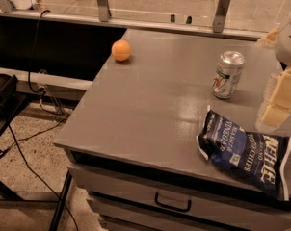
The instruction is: Pick orange
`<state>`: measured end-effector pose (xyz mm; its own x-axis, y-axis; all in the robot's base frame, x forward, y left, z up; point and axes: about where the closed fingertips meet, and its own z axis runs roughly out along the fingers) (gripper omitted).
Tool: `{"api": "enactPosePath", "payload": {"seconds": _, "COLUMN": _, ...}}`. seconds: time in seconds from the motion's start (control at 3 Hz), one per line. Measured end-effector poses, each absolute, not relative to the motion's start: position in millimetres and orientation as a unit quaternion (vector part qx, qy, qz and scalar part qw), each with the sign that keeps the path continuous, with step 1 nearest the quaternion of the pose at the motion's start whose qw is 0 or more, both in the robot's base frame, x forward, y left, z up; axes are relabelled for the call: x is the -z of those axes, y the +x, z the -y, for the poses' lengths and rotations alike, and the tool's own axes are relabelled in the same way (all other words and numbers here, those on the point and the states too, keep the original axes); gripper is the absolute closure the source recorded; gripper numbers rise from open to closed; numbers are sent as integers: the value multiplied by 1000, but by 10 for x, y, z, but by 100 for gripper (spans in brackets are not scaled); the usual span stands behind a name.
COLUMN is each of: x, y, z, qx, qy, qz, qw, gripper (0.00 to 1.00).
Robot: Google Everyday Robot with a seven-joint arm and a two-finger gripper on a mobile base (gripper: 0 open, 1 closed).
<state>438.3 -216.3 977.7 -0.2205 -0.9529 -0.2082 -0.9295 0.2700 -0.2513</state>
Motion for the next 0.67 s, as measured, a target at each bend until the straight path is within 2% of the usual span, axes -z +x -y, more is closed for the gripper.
{"api": "enactPosePath", "payload": {"seconds": 0.33, "x": -9777, "y": 4383, "z": 2162, "qx": 36, "qy": -603, "qz": -780, "qw": 162, "gripper": 0}}
{"api": "enactPosePath", "payload": {"seconds": 0.67, "x": -9734, "y": 4606, "z": 2020, "qx": 27, "qy": -608, "qz": -771, "qw": 185, "gripper": 0}}
